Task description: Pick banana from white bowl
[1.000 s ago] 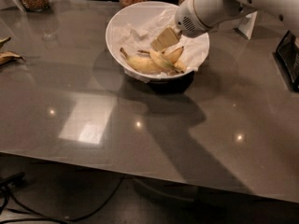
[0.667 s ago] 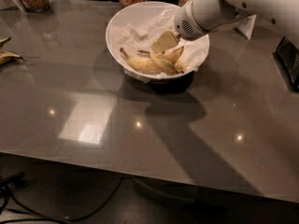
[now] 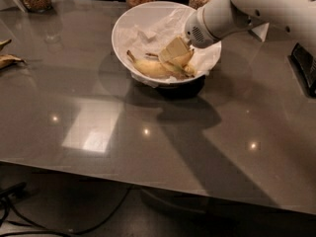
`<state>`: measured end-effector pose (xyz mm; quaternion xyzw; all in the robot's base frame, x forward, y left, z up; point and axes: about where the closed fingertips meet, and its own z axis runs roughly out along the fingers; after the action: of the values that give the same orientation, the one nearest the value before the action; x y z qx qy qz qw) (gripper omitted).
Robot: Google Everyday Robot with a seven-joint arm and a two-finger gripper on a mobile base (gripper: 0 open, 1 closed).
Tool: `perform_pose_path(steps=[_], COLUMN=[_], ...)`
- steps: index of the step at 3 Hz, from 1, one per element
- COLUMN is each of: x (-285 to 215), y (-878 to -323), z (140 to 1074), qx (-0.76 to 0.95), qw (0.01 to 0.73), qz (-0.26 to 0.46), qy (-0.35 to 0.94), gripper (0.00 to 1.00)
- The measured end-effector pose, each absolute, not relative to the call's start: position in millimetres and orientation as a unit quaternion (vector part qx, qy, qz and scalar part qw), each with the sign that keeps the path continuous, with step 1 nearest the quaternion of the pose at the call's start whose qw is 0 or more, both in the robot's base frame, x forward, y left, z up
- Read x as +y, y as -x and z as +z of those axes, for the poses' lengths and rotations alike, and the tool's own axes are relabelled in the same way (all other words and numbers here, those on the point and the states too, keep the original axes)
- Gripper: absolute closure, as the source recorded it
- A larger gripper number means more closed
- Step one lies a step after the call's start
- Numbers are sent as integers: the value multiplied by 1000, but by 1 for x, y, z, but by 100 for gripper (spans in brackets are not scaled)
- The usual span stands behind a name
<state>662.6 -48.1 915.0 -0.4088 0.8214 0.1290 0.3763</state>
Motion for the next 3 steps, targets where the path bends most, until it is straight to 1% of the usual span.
perform_pose_path(steps=[1, 3], x=[-43, -40], y=[-649, -651], z=[921, 912], qx=[822, 826], qw=[381, 370], qz=[135, 143], qy=[401, 402], gripper=[40, 42])
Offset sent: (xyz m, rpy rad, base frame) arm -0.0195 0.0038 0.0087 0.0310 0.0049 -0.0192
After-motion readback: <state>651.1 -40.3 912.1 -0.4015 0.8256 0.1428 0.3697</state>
